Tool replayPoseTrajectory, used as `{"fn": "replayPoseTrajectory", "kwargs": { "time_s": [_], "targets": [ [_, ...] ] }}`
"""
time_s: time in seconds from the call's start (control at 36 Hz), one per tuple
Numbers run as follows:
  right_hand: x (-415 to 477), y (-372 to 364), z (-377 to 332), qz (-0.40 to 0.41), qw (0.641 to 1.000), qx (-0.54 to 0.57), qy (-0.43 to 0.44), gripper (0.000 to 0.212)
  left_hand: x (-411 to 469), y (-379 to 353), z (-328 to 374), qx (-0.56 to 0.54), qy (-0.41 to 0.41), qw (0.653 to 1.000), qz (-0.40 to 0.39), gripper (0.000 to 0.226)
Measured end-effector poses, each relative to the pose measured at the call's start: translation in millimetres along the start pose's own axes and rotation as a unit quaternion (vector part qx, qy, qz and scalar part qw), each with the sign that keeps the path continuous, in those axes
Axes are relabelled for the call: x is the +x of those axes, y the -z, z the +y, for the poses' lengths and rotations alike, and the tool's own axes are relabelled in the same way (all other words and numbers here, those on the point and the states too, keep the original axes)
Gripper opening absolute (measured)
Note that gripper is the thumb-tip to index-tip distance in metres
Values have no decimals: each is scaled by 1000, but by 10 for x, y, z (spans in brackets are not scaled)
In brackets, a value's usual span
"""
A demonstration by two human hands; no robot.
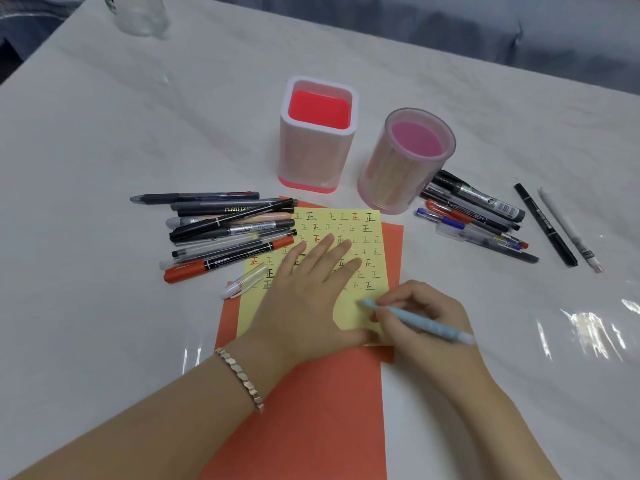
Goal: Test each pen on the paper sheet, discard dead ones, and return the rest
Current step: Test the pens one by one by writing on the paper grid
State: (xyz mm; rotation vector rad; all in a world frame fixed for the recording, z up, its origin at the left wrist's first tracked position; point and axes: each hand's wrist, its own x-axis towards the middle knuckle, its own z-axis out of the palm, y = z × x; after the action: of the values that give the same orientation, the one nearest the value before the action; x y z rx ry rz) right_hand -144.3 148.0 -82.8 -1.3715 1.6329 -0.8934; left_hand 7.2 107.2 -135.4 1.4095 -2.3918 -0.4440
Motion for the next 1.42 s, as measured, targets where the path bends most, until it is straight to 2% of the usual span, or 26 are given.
{"fn": "replayPoseTrajectory", "kwargs": {
  "time_s": [0.06, 0.17, 0.25, 0.33, 0.42, 0.5, 0.61, 0.81, 0.89, 1.0, 1.08, 1.17, 1.22, 1.31, 1.42],
  "targets": [
    [17, -17, 13, -16, 1000, -24, -12, 10, 0, 6, 1, -10, 2, 1000, 0, 89],
    [57, 54, 56, 23, 999, -23, -34, 18, 6, 19, -8, 6, 6, 1000, -17, 94],
    [25, 66, 43, -4, 998, -24, -51, 15, 5, 44, 2, -4, 12, 1000, -22, 94],
    [17, 117, 44, 37, 998, -16, -57, 10, 3, 55, -1, 4, 14, 999, -34, 99],
    [5, 142, 35, 7, 997, -9, -72, 18, 0, 68, 0, 5, 14, 999, -33, 100],
    [-17, 171, 39, 25, 997, 1, -76, 23, 0, 63, -8, 26, 14, 998, -51, 103],
    [-37, 179, 43, 4, 997, 1, -83, 18, -2, 64, -9, 31, 17, 998, -48, 104],
    [-57, 223, 48, 61, 995, -12, -76, 17, -7, 78, 5, 30, 4, 998, -51, 102],
    [-109, 179, -17, 104, 992, 28, -69, 12, -23, 89, 16, -16, -10, 1000, -21, 87],
    [-194, 56, -123, 118, 990, 65, -44, 13, -114, 140, -25, -25, -50, 987, 152, 38],
    [-245, -16, -177, 90, 992, 83, -35, 17, -226, 283, -149, 10, 4, 975, 220, 28],
    [-261, -75, -220, 46, 995, 82, -26, 16, -347, 437, -336, 27, 98, 975, 197, 27],
    [-260, -112, -251, 30, 996, 82, -26, 16, -418, 519, -459, 34, 129, 978, 163, 29],
    [-256, -166, -315, 14, 996, 79, -25, 15, -520, 586, -560, 75, 113, 984, 116, 36],
    [-254, -211, -398, -2, 997, 76, -20, 11, -579, 568, -589, 109, 91, 983, 115, 32]
  ]
}}
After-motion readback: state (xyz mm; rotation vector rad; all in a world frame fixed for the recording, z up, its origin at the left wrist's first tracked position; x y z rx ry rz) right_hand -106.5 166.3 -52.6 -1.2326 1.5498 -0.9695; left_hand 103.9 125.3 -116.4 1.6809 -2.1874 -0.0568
